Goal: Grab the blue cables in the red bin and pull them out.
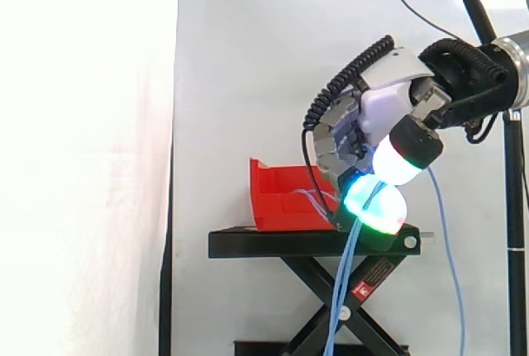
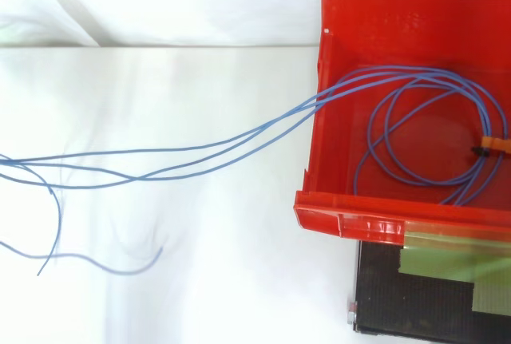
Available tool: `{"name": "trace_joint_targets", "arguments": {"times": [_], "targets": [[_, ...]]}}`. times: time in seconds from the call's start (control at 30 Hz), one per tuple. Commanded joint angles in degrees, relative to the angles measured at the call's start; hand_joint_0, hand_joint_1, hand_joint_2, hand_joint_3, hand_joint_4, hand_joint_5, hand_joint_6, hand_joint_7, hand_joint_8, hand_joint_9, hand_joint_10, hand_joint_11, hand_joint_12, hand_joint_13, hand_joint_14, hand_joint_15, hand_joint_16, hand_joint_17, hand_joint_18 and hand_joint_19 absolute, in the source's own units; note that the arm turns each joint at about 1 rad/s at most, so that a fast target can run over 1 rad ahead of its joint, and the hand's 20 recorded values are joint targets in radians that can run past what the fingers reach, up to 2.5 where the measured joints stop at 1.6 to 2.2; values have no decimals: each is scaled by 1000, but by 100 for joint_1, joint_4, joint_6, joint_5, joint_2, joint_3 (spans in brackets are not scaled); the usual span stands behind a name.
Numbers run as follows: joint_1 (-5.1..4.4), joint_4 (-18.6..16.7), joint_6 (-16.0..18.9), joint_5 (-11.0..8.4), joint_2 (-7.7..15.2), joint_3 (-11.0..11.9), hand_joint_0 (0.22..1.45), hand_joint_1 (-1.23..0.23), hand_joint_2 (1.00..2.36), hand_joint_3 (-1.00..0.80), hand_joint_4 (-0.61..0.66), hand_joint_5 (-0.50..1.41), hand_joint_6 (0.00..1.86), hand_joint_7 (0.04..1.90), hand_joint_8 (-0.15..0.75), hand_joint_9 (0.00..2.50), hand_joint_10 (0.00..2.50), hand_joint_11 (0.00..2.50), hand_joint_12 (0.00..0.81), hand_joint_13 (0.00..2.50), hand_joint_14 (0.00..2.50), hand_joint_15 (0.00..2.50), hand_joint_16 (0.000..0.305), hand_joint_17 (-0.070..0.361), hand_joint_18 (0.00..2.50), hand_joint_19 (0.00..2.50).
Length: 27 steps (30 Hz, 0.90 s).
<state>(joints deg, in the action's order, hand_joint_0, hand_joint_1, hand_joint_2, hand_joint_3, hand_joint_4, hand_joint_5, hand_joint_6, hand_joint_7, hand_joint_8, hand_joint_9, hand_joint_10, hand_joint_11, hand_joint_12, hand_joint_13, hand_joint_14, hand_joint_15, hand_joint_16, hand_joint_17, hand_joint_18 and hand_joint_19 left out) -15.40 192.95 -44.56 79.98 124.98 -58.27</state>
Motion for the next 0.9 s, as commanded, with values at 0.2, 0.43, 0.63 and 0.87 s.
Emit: {"name": "trace_joint_targets", "arguments": {"times": [0.2, 0.43, 0.63, 0.87], "targets": [[1, 50, 5, -17, -80, 0, 970, -993, 1015, -705, 111, 408, 1073, 471, 296, 570, 2315, 1108, 313, 901, 1817, 1131, 39, 88, 817, 1181], [1, 68, 5, -26, -80, 0, 978, -988, 1018, -639, 101, 399, 1067, 467, 291, 562, 2325, 1093, 310, 897, 1797, 1137, 39, 87, 799, 1181], [1, 68, 5, -17, -80, 0, 934, -946, 1010, -809, 126, 473, 959, 511, 292, 584, 2297, 1090, 315, 897, 1790, 1128, 38, 86, 786, 1198], [1, 68, 5, 0, -80, 9, 885, -887, 1000, -993, 122, 532, 906, 555, 296, 604, 2259, 1123, 318, 909, 1795, 1114, 38, 85, 785, 1209]]}}
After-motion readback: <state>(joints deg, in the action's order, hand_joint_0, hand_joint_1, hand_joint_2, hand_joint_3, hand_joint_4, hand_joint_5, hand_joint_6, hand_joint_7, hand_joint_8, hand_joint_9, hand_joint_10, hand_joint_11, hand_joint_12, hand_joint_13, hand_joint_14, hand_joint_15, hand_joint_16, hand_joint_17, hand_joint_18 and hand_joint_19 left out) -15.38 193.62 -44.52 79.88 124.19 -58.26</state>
